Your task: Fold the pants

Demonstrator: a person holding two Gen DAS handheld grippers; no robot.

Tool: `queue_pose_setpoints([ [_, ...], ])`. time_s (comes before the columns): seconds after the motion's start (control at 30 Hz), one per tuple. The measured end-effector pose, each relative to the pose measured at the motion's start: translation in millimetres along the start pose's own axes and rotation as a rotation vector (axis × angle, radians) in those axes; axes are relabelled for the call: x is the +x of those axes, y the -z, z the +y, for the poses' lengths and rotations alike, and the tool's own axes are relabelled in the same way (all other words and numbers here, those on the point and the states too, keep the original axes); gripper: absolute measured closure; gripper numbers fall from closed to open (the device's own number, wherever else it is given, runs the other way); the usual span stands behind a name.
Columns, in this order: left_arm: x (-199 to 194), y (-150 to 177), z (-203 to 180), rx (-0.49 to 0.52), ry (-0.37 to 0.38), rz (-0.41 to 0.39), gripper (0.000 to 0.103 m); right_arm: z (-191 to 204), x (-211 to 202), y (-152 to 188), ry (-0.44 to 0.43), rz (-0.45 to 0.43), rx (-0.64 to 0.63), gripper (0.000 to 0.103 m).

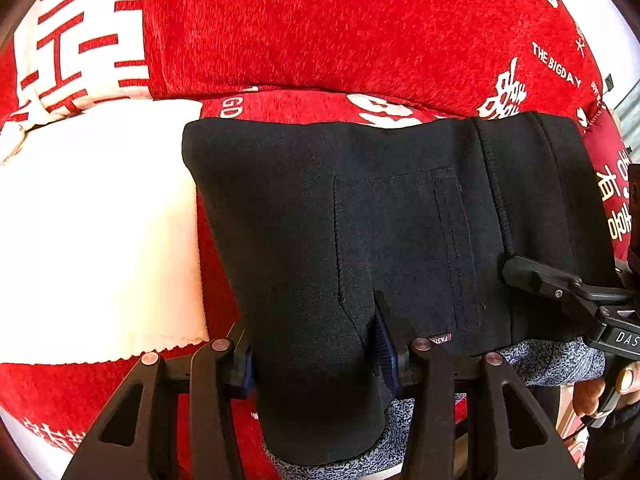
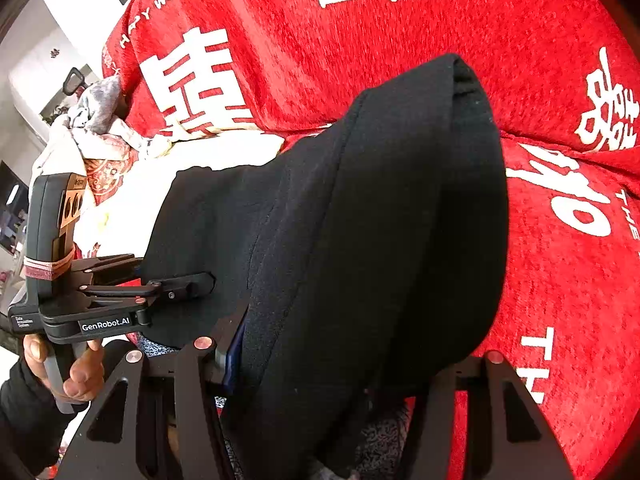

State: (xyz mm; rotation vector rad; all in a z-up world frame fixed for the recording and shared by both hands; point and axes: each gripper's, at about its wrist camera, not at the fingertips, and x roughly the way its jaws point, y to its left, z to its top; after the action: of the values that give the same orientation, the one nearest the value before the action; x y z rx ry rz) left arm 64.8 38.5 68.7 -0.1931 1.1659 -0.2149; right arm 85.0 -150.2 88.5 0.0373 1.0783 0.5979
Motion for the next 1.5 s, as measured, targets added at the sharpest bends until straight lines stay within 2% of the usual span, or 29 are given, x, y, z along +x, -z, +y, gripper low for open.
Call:
queue_pose_setpoints([
  [0.17,22.4,-2.6,5.9,-0.017,0.006,0.048,0.055,-13.2,24.2,-1.1,-0.002,0.046,0.041,0.044],
  [0.37,31.9,-8.6,13.1,-0.016,0.037,0.05,0.053,-39.1,48.5,0.7,-0.027,0.08,0.123,0.04],
  [0.67,46.4,-1.0,27.3,-0.039,0.08,0.042,0.034,-68.3,69.6,9.6,-0.103,0.1,0.195,0.026],
  [0.73,49.2,0.6,32.0,-0.037,0.075,0.034,0.018,-75.1,74.3,11.1,-0.134,0.106,0.216,0.022],
  [0.8,54.1,1.5,39.3,-0.063,0.08,0.037,0.01,-82.5,80.9,12.9,-0.171,0.124,0.258,0.016],
  [0.9,56.6,2.0,48.4,-0.117,0.132,0.056,0.01,-85.6,81.0,11.9,-0.2,0.134,0.287,0.014],
  [1.07,38.5,5.1,36.6,-0.068,0.04,0.024,0.01,-81.0,67.6,8.0,-0.122,0.153,0.311,0.008],
  [1.17,23.7,8.6,33.5,-0.057,0.011,-0.001,0.01,-85.0,47.4,9.6,-0.094,0.113,0.351,0.007],
  [1.27,6.9,14.2,36.5,-0.069,-0.025,-0.028,0.01,-81.4,23.0,10.1,0.002,0.054,0.348,0.004],
  [1.37,-11.7,19.3,38.8,-0.101,-0.081,-0.069,0.01,-68.1,-2.7,12.0,0.097,-0.004,0.302,0.001],
  [1.5,-33.1,26.1,34.1,-0.115,-0.143,-0.118,0.01,-21.4,-34.7,14.4,0.213,-0.111,0.138,0.001],
])
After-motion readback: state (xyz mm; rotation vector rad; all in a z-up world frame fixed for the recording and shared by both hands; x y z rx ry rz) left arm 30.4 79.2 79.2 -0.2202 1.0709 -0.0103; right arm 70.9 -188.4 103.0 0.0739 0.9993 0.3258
